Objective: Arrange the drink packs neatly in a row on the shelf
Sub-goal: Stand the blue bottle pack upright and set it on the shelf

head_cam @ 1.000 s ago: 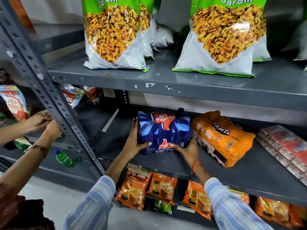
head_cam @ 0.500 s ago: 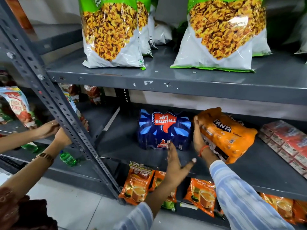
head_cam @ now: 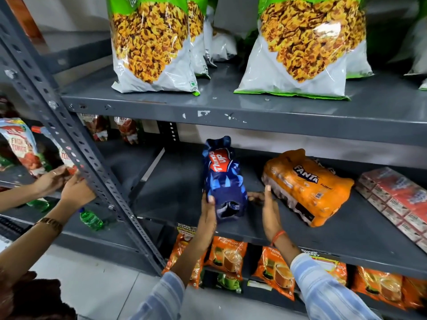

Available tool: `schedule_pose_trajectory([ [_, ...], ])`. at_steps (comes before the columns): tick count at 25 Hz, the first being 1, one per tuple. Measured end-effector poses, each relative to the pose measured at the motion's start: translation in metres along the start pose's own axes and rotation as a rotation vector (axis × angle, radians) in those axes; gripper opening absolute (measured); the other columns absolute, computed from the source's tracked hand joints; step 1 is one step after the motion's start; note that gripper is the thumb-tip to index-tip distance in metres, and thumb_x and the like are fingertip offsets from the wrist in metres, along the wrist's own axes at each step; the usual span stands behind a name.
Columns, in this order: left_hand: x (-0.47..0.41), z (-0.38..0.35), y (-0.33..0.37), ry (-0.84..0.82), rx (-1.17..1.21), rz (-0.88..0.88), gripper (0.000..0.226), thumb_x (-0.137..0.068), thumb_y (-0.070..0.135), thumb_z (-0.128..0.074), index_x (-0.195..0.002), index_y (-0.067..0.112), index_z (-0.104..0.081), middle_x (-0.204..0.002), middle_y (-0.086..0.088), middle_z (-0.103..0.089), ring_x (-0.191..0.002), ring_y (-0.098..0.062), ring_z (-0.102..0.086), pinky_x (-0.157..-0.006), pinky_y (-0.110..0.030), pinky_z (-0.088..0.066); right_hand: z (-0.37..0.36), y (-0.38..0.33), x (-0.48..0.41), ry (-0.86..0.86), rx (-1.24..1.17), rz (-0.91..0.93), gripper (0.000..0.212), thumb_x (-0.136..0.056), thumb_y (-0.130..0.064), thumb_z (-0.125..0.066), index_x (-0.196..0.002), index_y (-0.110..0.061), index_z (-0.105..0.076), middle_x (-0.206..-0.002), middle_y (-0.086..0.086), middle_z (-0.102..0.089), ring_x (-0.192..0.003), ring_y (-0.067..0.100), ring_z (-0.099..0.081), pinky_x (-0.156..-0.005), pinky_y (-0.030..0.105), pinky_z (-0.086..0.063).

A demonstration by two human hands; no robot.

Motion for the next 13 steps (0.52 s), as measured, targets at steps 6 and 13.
schedule_pose_trajectory([
  [6,-0.013,0.046,0.000,0.236,0.020,0.048,0.093,-0.075,0.073,-0.028,-0.149,0.029,0.005,-0.161,-0.009,-0.008,-0.147,-0.028,-0.015,-0.117,-0.050,-0.028,-0.041,0.000,0.023,-0.185,0.046,0.133,0.068,-0.097,-0.048,-0.015,-0.076,-0.027,-0.076,-0.089,-0.004,-0.073,-0.100,0.011,-0.062,-0.104,0.030,-0.034],
  [13,-0.009,0.033,0.014,0.537,-0.206,0.044,0.119,-0.068,0.041,-0.079,-0.147,0.003,0.002,-0.154,-0.025,-0.011,-0.143,-0.042,-0.015,-0.118,-0.052,-0.021,-0.029,-0.014,-0.002,-0.208,-0.029,0.063,0.078,-0.091,-0.061,-0.012,-0.075,-0.023,-0.077,-0.095,-0.004,-0.075,-0.104,0.019,-0.061,-0.086,0.026,-0.044],
])
Point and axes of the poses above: each hand's wrist, its own x-axis away from the middle knuckle, its own z-axis out of the back of the hand, y = z × x, the point moved 9 cm from there along -x, towards the middle knuckle
